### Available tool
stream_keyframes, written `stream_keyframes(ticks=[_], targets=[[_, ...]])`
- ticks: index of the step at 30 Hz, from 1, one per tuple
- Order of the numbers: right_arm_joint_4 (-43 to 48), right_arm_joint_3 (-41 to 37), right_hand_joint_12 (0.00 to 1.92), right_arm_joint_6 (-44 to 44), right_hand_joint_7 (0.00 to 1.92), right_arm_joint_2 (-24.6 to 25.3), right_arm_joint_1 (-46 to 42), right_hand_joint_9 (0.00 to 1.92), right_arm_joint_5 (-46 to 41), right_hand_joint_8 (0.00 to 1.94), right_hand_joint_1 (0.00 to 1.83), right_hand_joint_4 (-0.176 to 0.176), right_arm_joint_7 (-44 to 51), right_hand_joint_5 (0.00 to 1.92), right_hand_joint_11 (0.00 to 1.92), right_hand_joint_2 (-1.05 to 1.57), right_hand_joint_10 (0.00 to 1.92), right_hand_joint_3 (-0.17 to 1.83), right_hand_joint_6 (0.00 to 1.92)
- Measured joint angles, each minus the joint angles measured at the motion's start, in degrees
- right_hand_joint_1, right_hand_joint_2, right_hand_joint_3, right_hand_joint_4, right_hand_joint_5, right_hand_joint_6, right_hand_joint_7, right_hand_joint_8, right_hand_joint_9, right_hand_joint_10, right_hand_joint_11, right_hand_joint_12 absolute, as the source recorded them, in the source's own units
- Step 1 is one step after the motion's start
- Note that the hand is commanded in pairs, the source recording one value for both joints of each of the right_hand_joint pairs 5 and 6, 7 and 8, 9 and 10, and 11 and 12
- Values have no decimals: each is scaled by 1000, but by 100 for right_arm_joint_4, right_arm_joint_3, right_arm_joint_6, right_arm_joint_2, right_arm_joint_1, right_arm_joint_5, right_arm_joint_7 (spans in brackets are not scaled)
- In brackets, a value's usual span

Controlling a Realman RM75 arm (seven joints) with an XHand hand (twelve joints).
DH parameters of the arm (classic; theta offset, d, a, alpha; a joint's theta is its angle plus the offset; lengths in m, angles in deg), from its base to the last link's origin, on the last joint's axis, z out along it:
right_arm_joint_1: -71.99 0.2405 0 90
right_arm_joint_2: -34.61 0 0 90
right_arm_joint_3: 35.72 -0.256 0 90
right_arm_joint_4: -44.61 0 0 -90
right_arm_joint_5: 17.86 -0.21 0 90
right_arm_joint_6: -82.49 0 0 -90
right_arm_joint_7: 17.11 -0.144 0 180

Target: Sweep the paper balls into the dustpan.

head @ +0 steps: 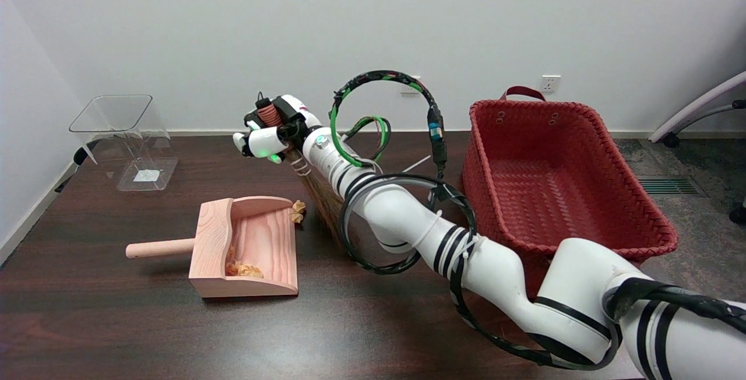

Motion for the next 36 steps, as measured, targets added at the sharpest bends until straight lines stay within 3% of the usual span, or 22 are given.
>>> stream_keyframes(ticks=[24,36], targets=[[-557,187,1920,-237,1920,32,-313,1920,-930,1920,1419,0,-205,1920,1920,470,1920,1072,1920],[-767,226,1920,-411,1920,36,-400,1920,-1108,1920,1423,0,-1115,1920,1920,424,1920,1113,1920]])
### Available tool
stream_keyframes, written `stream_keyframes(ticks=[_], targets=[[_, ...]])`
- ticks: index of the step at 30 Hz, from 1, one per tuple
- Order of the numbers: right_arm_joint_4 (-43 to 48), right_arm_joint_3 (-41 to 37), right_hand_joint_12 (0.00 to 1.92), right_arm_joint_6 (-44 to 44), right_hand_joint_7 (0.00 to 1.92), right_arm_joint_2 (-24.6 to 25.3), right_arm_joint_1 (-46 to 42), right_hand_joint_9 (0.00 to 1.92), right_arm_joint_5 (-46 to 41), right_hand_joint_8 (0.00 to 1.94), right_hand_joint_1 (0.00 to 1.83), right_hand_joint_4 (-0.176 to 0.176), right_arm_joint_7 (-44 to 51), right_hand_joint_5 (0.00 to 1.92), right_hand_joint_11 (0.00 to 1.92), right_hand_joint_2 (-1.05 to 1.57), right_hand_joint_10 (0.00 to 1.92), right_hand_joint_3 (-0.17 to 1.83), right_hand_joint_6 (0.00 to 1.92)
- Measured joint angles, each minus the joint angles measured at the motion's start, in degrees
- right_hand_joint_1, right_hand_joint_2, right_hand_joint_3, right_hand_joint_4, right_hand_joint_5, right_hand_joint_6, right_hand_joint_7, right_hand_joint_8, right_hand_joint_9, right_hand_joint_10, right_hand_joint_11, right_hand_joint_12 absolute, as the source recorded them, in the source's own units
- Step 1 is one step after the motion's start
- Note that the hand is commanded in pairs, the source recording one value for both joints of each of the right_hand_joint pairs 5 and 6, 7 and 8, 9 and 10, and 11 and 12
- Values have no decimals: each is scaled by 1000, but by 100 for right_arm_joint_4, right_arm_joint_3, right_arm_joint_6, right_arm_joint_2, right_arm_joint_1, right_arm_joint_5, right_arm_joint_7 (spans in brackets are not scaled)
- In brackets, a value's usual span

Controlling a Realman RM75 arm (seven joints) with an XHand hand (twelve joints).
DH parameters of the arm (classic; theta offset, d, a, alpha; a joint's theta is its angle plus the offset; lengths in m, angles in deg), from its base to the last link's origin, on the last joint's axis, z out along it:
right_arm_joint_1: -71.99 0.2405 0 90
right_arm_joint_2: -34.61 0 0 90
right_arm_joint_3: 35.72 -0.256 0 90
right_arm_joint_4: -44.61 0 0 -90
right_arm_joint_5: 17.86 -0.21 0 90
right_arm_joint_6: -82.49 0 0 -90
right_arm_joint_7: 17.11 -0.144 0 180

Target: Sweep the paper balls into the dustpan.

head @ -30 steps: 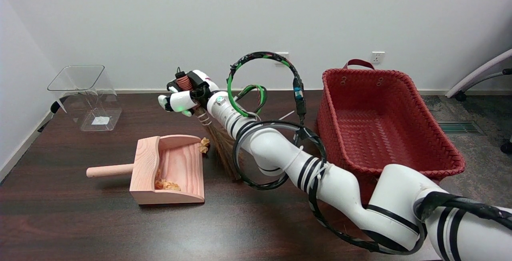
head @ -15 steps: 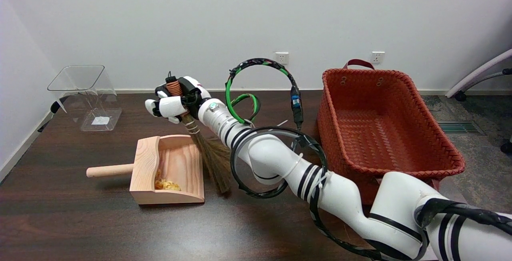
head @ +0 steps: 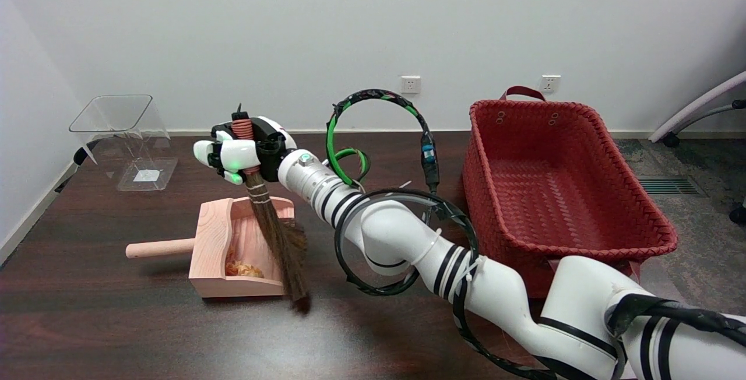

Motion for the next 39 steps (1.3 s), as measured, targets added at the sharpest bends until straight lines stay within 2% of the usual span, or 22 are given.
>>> stream_keyframes(ticks=[13,17,39], targets=[[-142,-3,1920,-16,1920,-23,-28,1920,219,1920,1424,0,-744,1920,1920,397,1920,1165,1920],[-222,-16,1920,31,1920,-48,-30,1920,417,1920,1412,0,-826,1920,1920,507,1920,1088,1920],[-1195,-228,1920,272,1920,-357,-161,1920,1232,1920,1432,0,-120,1920,1920,681,1920,959,1920]])
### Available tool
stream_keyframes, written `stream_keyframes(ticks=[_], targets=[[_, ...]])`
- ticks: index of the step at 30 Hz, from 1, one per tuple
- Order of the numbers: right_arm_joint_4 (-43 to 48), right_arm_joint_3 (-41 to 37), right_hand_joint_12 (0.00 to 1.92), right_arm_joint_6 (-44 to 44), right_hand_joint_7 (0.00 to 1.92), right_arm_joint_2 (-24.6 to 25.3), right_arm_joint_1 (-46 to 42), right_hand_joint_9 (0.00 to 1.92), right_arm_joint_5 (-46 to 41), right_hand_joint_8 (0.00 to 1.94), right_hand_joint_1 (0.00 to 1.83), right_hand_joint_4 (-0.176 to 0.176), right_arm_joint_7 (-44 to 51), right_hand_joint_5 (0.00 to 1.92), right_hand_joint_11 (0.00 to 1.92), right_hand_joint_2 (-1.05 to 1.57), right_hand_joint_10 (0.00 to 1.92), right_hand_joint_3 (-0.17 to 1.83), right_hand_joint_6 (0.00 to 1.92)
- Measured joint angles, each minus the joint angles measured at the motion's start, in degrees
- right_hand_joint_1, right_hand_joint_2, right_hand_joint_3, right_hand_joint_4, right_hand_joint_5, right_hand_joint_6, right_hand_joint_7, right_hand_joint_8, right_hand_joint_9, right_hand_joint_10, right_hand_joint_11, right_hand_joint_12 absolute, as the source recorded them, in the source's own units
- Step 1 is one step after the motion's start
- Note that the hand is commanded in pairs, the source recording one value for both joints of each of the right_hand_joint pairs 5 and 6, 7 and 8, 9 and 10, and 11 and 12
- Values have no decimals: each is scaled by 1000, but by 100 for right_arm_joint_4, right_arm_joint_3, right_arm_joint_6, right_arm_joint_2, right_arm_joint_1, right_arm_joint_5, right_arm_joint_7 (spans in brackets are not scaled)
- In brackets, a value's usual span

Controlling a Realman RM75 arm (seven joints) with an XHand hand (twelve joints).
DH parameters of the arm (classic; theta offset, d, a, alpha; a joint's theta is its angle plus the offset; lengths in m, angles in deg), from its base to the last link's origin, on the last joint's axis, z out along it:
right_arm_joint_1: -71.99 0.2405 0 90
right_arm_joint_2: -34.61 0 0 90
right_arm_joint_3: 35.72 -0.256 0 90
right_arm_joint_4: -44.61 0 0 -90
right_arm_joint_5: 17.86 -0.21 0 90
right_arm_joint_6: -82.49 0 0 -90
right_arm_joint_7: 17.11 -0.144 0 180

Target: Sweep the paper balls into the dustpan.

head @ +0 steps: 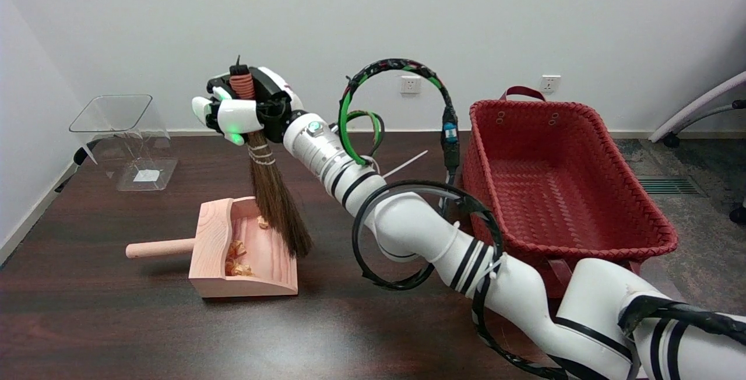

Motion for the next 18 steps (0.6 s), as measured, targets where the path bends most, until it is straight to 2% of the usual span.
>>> stream_keyframes(ticks=[9,18], targets=[[-543,-142,1920,32,1920,-180,-50,1920,114,1920,1435,0,425,1920,1920,725,1920,939,1920],[-985,-400,1920,18,1920,-422,43,1920,204,1920,1438,0,1459,1920,1920,753,1920,911,1920]])
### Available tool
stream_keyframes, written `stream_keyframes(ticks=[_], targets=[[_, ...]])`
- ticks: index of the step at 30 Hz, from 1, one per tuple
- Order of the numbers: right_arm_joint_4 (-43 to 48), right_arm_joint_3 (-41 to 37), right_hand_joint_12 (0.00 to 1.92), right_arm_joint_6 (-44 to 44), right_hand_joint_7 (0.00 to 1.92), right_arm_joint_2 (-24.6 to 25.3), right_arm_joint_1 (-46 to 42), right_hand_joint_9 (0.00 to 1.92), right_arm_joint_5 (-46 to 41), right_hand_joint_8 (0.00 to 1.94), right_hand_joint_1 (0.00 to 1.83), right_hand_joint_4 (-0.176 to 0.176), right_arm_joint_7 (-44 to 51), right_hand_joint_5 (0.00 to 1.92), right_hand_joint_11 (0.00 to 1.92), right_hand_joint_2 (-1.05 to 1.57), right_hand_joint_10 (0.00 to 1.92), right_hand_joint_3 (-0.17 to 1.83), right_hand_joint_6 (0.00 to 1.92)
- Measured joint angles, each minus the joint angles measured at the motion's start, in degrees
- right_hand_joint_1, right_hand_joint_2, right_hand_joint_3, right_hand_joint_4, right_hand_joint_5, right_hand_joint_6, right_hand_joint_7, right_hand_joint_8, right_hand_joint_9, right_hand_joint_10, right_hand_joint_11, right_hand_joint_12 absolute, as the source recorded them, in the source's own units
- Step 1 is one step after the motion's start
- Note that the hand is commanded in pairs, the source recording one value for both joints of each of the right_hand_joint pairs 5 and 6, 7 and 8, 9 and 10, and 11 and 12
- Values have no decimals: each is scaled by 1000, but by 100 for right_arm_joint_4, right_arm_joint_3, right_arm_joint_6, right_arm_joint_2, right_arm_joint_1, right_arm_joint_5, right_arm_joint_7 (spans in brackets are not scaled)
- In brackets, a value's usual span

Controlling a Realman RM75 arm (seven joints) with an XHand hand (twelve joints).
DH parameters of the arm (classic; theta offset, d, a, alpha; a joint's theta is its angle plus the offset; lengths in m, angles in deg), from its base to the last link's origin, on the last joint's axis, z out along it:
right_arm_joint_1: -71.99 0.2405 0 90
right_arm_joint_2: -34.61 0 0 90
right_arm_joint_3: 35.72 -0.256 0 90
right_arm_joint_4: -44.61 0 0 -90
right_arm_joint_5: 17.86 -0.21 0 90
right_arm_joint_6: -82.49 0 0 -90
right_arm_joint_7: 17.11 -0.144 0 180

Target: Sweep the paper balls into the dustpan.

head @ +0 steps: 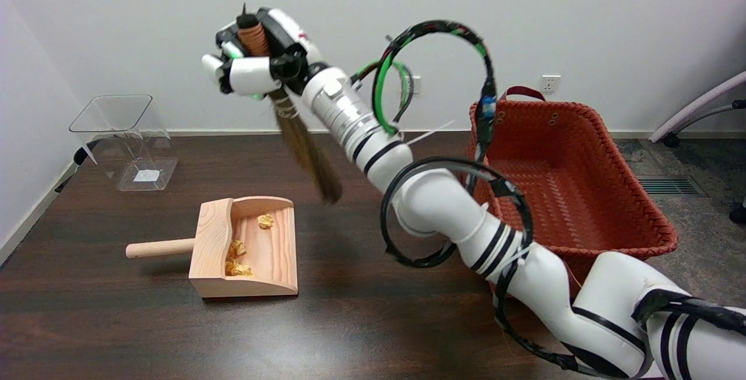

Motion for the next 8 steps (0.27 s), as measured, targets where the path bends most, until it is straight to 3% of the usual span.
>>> stream_keyframes(ticks=[8], targets=[[-285,-279,1920,-114,1920,-457,186,1920,22,1920,1444,0,597,1920,1920,769,1920,898,1920]])
